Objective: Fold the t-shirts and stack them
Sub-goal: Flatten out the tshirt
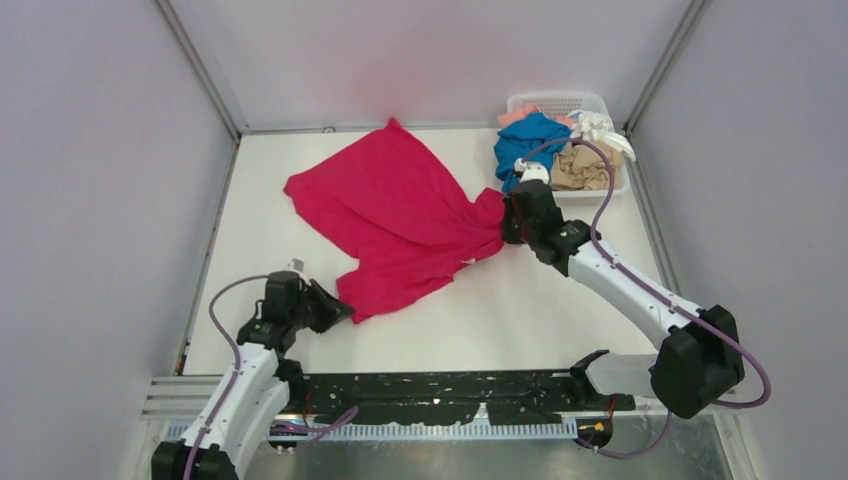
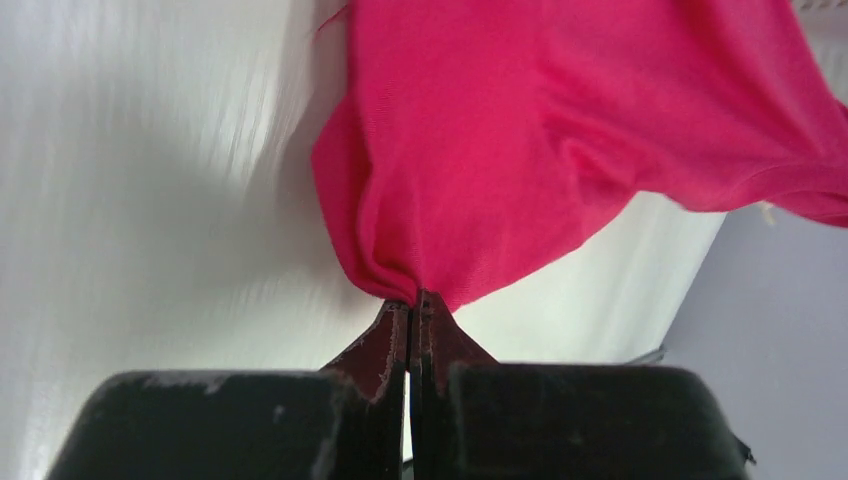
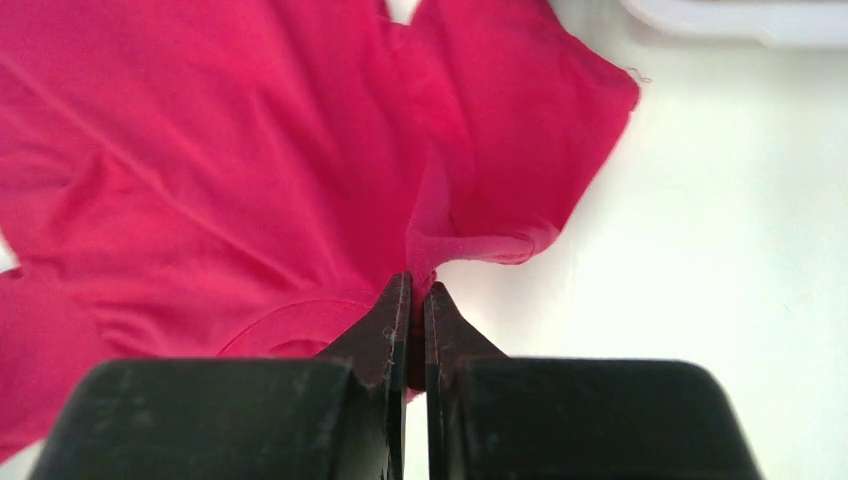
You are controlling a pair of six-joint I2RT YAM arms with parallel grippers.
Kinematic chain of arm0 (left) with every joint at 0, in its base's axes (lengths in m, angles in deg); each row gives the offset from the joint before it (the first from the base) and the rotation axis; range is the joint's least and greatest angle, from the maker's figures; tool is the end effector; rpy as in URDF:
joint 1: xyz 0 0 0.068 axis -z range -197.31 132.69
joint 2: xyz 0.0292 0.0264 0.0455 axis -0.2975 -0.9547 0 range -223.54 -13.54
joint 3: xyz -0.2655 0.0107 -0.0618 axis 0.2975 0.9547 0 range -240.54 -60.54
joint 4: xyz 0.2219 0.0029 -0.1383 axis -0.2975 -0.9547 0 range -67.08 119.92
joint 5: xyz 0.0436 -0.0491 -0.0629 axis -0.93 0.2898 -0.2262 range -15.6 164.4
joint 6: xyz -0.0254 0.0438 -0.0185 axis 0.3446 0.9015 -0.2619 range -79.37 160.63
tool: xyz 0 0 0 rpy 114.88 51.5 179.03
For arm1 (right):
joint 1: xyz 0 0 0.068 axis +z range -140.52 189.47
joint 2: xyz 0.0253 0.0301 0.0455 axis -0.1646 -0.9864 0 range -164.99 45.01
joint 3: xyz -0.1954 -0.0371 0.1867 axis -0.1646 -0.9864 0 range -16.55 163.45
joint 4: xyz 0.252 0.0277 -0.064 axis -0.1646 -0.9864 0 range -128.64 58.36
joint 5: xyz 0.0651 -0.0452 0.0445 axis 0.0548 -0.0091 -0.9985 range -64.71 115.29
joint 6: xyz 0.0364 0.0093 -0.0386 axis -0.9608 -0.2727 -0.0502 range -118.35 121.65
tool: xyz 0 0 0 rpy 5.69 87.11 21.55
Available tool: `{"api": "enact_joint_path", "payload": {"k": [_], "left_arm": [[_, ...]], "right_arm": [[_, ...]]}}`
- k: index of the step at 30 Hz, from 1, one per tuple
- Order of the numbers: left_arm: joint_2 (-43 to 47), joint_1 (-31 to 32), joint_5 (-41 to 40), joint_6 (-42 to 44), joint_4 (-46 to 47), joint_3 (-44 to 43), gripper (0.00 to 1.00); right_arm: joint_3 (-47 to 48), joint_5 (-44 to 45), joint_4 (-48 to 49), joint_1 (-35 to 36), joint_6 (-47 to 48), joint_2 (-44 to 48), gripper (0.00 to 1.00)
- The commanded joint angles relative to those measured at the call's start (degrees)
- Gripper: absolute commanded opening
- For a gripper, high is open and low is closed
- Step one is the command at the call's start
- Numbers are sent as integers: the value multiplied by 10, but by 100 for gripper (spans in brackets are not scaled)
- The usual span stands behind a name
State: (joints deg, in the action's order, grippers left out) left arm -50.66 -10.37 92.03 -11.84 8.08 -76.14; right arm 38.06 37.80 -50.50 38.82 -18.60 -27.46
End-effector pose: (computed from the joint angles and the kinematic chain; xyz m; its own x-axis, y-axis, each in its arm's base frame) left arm 0.1356 -0.0274 0.1647 -0.6798 -0.6787 -0.2779 -0.3374 0.6259 -0.7032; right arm 0.2472 0.1301 0.2822 -0.6022 0.0491 -0.7969 -0.1265 0.9796 0.1560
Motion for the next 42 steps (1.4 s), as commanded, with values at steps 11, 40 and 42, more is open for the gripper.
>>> {"api": "enact_joint_path", "payload": {"k": [11, 40, 42], "left_arm": [[-8, 167, 113, 4, 6, 21, 88], [-75, 135, -402, 98, -137, -284, 100], [-80, 124, -397, 99, -119, -280, 100]], "right_arm": [[2, 277, -173, -22, -70, -23, 63], [52, -245, 122, 234, -46, -273, 95], [9, -241, 124, 221, -55, -255, 95]]}}
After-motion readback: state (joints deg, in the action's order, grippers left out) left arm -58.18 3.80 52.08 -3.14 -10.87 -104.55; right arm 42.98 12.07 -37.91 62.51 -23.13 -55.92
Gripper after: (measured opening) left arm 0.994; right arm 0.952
